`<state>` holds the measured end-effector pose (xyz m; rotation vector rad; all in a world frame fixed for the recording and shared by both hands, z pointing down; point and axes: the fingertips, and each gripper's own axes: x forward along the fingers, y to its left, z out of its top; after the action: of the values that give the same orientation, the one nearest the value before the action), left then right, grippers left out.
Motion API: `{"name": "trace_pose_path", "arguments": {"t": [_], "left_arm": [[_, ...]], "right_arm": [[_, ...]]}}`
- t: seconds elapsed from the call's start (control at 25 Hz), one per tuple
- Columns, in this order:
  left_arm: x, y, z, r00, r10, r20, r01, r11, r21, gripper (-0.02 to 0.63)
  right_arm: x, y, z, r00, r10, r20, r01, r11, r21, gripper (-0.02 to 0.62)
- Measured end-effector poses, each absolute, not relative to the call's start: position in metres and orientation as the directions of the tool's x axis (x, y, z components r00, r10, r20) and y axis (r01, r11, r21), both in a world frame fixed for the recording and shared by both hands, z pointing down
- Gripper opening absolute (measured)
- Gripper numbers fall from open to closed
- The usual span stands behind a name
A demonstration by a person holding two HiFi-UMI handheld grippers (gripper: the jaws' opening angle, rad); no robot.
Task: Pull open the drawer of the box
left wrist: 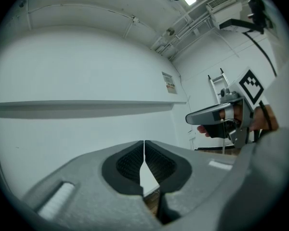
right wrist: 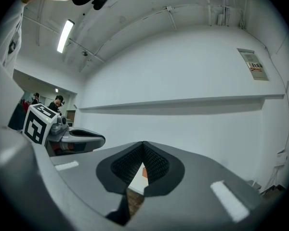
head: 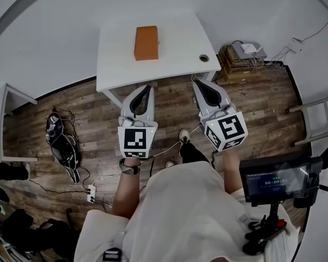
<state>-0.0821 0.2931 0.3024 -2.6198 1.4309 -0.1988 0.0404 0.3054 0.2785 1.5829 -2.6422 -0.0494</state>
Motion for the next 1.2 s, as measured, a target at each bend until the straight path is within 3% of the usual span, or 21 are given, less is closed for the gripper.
{"name": "trace_pose_path", "arguments": {"t": [0.4, 1.2], "left_arm": [[-0.086, 0.22, 0.315, 0.524, -0.849, 0.07, -0.83, -0.528, -0.182, 0.012], [-0.06, 0.069, 0.322, 0.488, -0.869, 0.084, -0.85, -0.494, -0.18, 0.012]], "right_arm": [[0.041, 0.226, 0.304, -0.487, -0.869, 0.086, -0.87, 0.492, 0.035, 0.002], [0.071, 0.075, 0.307, -0.494, -0.867, 0.061, -0.863, 0.498, 0.09, 0.002]]}}
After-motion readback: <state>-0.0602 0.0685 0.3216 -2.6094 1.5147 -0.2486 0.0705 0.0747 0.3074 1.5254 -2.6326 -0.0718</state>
